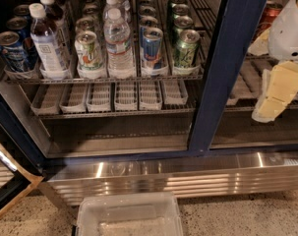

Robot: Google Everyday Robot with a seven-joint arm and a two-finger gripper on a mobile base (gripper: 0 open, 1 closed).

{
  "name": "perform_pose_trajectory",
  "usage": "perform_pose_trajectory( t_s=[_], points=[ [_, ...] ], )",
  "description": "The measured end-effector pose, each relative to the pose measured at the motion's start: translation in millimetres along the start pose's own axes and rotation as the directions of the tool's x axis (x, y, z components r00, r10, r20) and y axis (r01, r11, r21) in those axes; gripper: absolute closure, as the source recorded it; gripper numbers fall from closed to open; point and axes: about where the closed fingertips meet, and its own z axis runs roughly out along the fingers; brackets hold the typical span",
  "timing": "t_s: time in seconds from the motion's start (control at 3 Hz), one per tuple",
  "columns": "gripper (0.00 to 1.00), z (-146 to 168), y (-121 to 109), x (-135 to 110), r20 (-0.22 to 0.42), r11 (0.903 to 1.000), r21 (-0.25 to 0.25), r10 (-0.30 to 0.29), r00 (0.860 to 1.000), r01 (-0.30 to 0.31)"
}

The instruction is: Pick green can from top shelf of fridge

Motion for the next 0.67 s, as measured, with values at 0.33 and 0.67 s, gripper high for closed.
perform_pose_trajectory(
  t_s=[0.33,0.67],
  points=[
    [0.00,34.5,11.2,-6.3,0.102,0.9843,-0.176,0.027,0.994,-0.009],
    [0.00,54.4,33.2,-29.8,0.244,0.9644,-0.264,0.075,0.967,-0.008]
  ],
)
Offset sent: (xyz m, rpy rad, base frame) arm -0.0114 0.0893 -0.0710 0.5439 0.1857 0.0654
